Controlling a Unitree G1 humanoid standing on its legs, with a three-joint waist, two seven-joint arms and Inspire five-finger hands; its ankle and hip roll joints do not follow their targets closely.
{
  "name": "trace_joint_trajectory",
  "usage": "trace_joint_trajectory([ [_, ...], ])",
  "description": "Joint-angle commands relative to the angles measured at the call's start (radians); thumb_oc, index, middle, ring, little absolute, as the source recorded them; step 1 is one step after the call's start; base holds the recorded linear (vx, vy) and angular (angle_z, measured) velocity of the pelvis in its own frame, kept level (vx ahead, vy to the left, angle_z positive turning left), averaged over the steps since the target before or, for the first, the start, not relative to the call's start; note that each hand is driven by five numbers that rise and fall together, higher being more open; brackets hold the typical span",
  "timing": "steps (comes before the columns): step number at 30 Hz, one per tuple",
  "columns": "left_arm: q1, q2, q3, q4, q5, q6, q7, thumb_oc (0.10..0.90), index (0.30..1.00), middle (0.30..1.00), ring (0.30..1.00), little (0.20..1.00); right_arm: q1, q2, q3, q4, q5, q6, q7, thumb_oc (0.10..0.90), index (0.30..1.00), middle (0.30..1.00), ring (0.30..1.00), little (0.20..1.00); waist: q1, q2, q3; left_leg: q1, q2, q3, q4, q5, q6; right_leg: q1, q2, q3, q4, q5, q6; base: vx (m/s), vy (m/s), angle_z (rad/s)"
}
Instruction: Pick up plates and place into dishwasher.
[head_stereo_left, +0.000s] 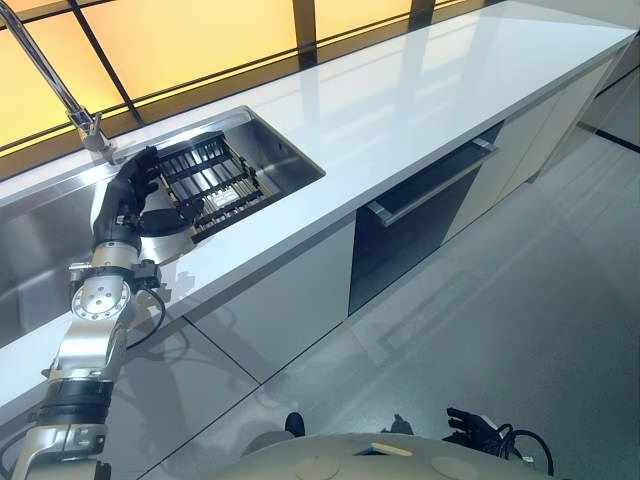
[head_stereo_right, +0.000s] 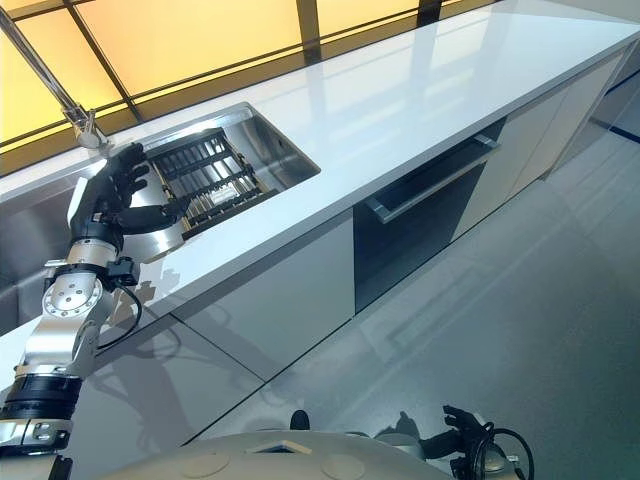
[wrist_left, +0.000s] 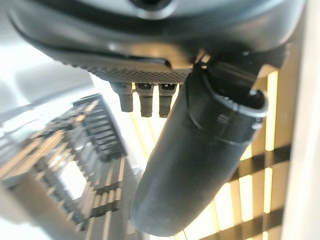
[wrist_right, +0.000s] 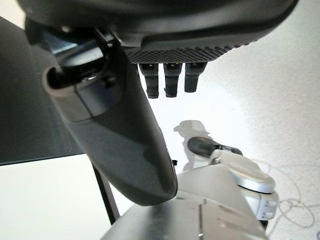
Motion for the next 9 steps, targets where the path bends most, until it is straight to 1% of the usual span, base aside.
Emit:
trace_joint_trajectory([
  [1,-0.135,0.030,0.023,0.037,-0.009,-0.084,0.007,0.800,0.900,0.900,0.900,0.900,-0.059,-0.005,0.040,-0.051,-0.019,-0.042,-0.003,0.800,0.900,0.900,0.900,0.900,0.001,-0.011,-0.015,0.059,-0.078,0.039,0.044,-0.178,0.054,-0.088,0.052,-0.002,0.055,0.020,-0.003,0.02,-0.004,-0.06],
  [9,-0.126,0.024,0.025,0.159,-0.067,-0.097,0.001,0.800,0.900,0.900,0.900,0.900,-0.049,-0.008,0.041,-0.063,-0.041,-0.008,-0.008,0.800,0.900,0.900,0.900,0.900,-0.006,-0.012,-0.019,0.066,-0.076,0.048,0.041,-0.179,0.055,-0.083,0.055,0.001,0.052,0.020,-0.002,0.01,-0.005,-0.05],
])
